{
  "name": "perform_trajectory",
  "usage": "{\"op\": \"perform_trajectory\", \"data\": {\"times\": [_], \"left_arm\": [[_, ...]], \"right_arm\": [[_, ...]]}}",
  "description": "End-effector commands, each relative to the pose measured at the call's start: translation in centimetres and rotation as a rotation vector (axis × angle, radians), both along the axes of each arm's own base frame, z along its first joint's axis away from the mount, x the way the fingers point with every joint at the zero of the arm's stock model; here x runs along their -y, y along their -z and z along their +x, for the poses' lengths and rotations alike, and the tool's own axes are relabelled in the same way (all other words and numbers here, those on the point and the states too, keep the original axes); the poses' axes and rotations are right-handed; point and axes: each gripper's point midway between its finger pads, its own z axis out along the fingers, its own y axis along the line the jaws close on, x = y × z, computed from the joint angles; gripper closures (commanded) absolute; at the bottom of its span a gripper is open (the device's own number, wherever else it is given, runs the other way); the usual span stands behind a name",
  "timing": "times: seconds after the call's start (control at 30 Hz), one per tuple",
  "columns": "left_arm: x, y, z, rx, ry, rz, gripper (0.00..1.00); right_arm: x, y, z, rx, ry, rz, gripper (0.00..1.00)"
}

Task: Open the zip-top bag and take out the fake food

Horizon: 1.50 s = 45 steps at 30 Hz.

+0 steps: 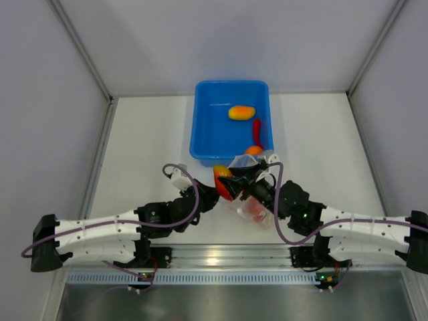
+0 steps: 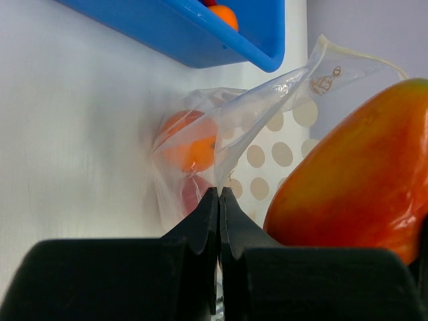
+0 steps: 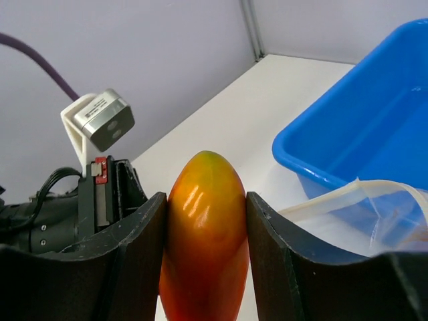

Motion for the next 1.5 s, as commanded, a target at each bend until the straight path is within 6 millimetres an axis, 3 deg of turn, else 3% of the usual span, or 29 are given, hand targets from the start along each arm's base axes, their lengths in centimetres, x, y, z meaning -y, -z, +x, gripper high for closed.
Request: {"op": "perform_trajectory", "data": {"times": [0.0, 0.17, 0.2, 0.4, 0.57, 0.63, 0.67, 0.7, 0.77, 0.8, 0.87, 0.9, 0.93, 0.97, 1.0, 1.07, 1.1, 1.13, 1.33, 1.4, 1.47], "left_arm": [[0.6, -1.6, 0.1, 0.017, 0.002, -0.042, 1.0], [0.8, -1.3, 0.1, 0.009, 0.004, -0.039, 1.0], [0.8, -1.3, 0.1, 0.008, 0.003, -0.04, 1.0], [0.8, -1.2, 0.1, 0.006, 0.005, -0.04, 1.0], [0.7, -1.4, 0.1, 0.012, 0.007, -0.039, 1.0], [0.6, -1.7, 0.0, 0.017, 0.008, -0.045, 1.0], [0.4, -1.9, 0.0, 0.021, 0.01, -0.048, 1.0], [0.2, -2.0, 0.0, 0.028, 0.01, -0.049, 1.0], [-0.2, -2.3, -0.1, 0.04, 0.011, -0.05, 1.0], [-0.5, -2.3, 0.0, 0.044, 0.001, -0.049, 1.0], [-1.2, -2.1, 0.0, 0.045, -0.007, -0.036, 1.0], [-1.4, -1.9, 0.0, 0.041, -0.014, -0.029, 1.0], [-1.8, -2.1, 0.0, 0.046, -0.023, -0.032, 1.0], [-2.0, -2.0, 0.0, 0.045, -0.026, -0.028, 1.0], [-2.3, -1.9, 0.0, 0.046, -0.029, -0.016, 1.0], [-3.0, -2.4, 0.1, 0.058, -0.044, -0.01, 1.0], [-3.6, -2.3, 0.2, 0.064, -0.048, 0.024, 1.0], [-3.9, -3.1, 0.2, 0.076, -0.052, 0.023, 1.0], [-5.0, -5.1, 0.4, 0.139, -0.04, 0.086, 1.0], [-5.1, -5.6, 0.4, 0.151, -0.029, 0.1, 1.0], [-4.9, -5.9, 0.4, 0.16, -0.015, 0.116, 1.0]], "right_arm": [[1.2, -3.4, 0.9, -0.018, 0.082, 0.175, 0.9], [1.9, -4.9, 1.9, -0.035, 0.16, 0.199, 0.9], [2.1, -6.1, 2.2, -0.031, 0.171, 0.216, 0.9], [1.9, -8.8, 3.8, -0.027, 0.227, 0.215, 0.91], [1.9, -9.2, 6.2, -0.039, 0.298, 0.193, 0.91], [2.5, -9.0, 8.4, -0.057, 0.364, 0.143, 0.91], [2.7, -9.8, 9.1, -0.072, 0.374, 0.16, 0.91], [4.0, -9.4, 11.0, -0.082, 0.42, 0.144, 0.91], [4.1, -9.1, 13.1, -0.107, 0.417, 0.124, 0.91], [5.3, -8.3, 15.4, -0.118, 0.46, 0.103, 0.91], [5.2, -9.5, 17.0, -0.099, 0.415, 0.098, 0.9], [6.6, -9.6, 18.9, -0.102, 0.452, 0.088, 0.89], [6.3, -7.1, 20.5, -0.152, 0.457, 0.016, 0.89], [6.6, -8.4, 21.6, -0.135, 0.47, 0.011, 0.88], [7.1, -6.1, 23.8, -0.172, 0.501, -0.045, 0.87], [7.5, -5.3, 25.7, -0.187, 0.52, -0.099, 0.84], [7.7, -3.3, 27.2, -0.214, 0.539, -0.143, 0.82], [8.2, -2.5, 28.0, -0.227, 0.565, -0.163, 0.77], [7.9, 0.9, 30.4, -0.279, 0.572, -0.278, 0.51], [7.8, 0.8, 30.4, -0.279, 0.565, -0.293, 0.45], [7.9, 0.2, 30.1, -0.275, 0.563, -0.296, 0.26]]}}
